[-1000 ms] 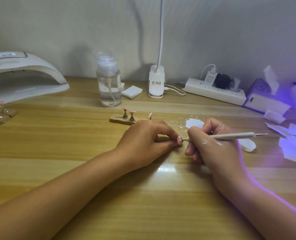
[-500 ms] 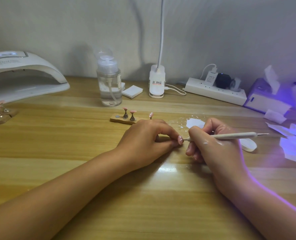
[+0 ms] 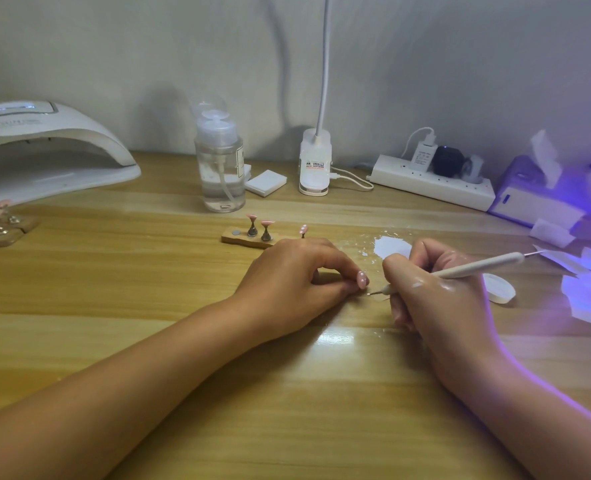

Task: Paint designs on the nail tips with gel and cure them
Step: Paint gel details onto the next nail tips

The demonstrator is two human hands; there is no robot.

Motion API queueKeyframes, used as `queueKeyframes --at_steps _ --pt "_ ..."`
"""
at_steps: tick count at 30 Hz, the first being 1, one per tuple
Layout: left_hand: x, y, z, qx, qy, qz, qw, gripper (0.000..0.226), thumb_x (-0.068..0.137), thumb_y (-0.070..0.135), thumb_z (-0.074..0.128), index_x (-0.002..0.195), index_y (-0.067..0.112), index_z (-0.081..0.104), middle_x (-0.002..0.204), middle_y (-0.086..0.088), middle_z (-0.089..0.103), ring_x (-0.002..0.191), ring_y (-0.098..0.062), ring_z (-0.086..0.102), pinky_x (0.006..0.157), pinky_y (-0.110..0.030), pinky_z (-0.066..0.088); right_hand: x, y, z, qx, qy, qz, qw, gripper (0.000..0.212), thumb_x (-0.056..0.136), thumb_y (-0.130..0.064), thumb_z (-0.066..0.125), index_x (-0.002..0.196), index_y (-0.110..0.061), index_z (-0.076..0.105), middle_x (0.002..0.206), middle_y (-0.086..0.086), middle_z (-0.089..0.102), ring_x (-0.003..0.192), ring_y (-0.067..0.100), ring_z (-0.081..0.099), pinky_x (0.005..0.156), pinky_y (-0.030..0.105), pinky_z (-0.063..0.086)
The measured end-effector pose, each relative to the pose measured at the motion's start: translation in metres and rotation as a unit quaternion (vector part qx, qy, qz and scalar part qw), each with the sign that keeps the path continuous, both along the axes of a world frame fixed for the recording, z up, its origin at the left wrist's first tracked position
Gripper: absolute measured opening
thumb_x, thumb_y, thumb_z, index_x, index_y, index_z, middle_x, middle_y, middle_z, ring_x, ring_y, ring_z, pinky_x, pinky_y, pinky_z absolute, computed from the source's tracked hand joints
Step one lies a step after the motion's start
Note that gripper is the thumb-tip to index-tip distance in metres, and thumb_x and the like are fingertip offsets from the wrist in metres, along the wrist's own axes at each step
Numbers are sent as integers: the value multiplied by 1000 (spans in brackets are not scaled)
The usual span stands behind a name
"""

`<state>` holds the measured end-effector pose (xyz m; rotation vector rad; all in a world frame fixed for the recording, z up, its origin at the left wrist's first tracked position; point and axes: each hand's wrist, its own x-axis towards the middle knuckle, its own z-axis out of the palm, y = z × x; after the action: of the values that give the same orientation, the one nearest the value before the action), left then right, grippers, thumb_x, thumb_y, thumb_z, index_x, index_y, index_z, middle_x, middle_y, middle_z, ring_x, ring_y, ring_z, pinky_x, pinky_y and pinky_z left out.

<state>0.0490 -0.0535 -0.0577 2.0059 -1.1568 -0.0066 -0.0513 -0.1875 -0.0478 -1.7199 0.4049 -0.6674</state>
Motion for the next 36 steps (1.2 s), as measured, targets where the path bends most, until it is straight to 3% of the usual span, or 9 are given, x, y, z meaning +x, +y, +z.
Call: queueKeyframes --at_steps 5,9,14,25,29,36 --pt "0 0 0 -1 -1 2 1000 8 86 36 72 91 33 77 95 12 71 62 7 51 88 -36 48 2 -1 -3 -7 -2 5 1000 25 63 -19 56 48 -19 37 36 6 44 35 14 37 42 21 30" --pt "0 0 0 -2 0 -4 1000 9 86 32 73 93 32 78 96 11 71 61 12 49 74 -31 47 2 -3 -4 -11 -1 2 1000 22 64 -20 58 47 -21 43 40 9 53 42 16 42 51 28 33" --pt "-1 0 0 0 4 3 1000 7 86 34 73 92 34 77 95 13 70 62 9 51 86 -36 48 2 -3 -4 -8 4 7 1000 23 65 -20 59 49 -21 43 43 11 56 40 14 42 42 20 35" --pt "0 0 0 1 -2 -3 1000 8 86 33 73 93 33 78 95 12 70 63 12 50 74 -29 46 3 -4 -6 -4 -4 1 1000 23 64 -19 58 48 -22 43 42 10 55 39 14 41 42 21 34" --pt "1 0 0 5 -5 -1 1000 8 86 33 72 93 33 78 95 12 70 63 10 51 82 -34 49 4 -4 -7 -5 -9 5 1000 22 65 -19 59 48 -21 44 41 10 54 38 14 41 42 19 34" --pt "1 0 0 9 -6 1 1000 9 86 34 72 93 34 77 95 13 70 66 5 52 80 -34 49 2 -3 -5 20 -25 -1 999 23 65 -18 59 49 -21 43 40 7 51 39 16 38 40 20 31"
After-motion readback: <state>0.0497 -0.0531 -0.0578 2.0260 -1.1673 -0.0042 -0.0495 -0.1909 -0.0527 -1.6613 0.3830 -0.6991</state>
